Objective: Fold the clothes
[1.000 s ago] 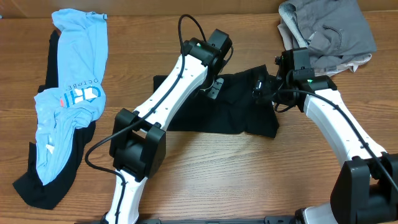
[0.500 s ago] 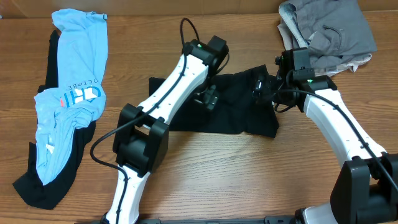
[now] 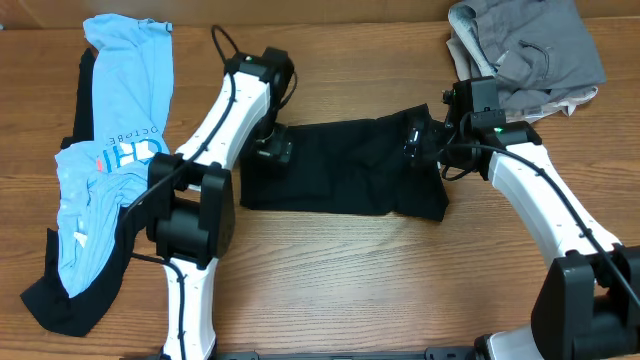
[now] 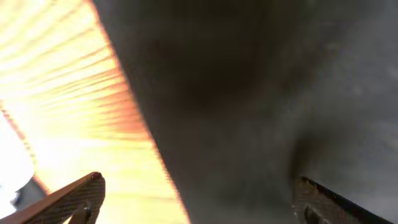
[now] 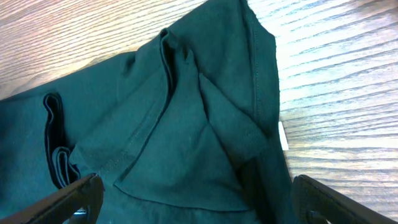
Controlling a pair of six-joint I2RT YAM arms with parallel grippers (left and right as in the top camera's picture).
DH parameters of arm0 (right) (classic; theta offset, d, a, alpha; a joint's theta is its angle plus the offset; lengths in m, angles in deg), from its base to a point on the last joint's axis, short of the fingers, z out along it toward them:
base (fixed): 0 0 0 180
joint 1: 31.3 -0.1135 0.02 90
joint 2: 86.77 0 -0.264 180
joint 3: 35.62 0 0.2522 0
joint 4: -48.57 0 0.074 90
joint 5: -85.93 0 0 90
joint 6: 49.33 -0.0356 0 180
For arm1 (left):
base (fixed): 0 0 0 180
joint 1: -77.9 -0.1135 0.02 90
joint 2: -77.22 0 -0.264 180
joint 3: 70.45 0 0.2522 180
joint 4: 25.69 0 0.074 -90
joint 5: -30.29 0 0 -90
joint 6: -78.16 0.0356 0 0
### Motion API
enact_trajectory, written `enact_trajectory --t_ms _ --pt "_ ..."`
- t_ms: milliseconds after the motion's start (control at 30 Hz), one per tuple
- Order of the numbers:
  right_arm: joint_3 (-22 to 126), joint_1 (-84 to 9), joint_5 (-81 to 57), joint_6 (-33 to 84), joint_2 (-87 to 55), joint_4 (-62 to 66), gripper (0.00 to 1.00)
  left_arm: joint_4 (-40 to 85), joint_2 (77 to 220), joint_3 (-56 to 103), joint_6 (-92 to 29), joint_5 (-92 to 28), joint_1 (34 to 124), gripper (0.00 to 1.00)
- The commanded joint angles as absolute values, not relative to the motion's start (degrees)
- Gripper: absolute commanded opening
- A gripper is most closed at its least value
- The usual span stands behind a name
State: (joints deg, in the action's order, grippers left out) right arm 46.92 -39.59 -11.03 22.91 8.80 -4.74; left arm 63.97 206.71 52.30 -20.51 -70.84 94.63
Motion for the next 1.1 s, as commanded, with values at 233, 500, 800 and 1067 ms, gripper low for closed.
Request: enact_trajectory --t_ms 233,500,800,1067 --pt "46.65 -39.52 -10.14 23.11 12.30 -3.84 1.00 55.99 206.78 43.84 -19.72 -68.29 94.56 1.00" --pt "46.65 -39.31 -10.12 23.66 12.30 -3.36 1.00 56.93 206.74 43.55 -19.57 -70.47 91.68 1.00" --pt "46.65 -32.75 -19.75 27.81 13.09 -2.49 1.00 70.74 206.71 60.25 -19.66 -70.63 89.43 1.00" --pt "46.65 -30.04 -31.82 32.16 20.02 -1.28 1.00 74.20 206.71 74.59 -19.81 -67.04 90.08 1.00"
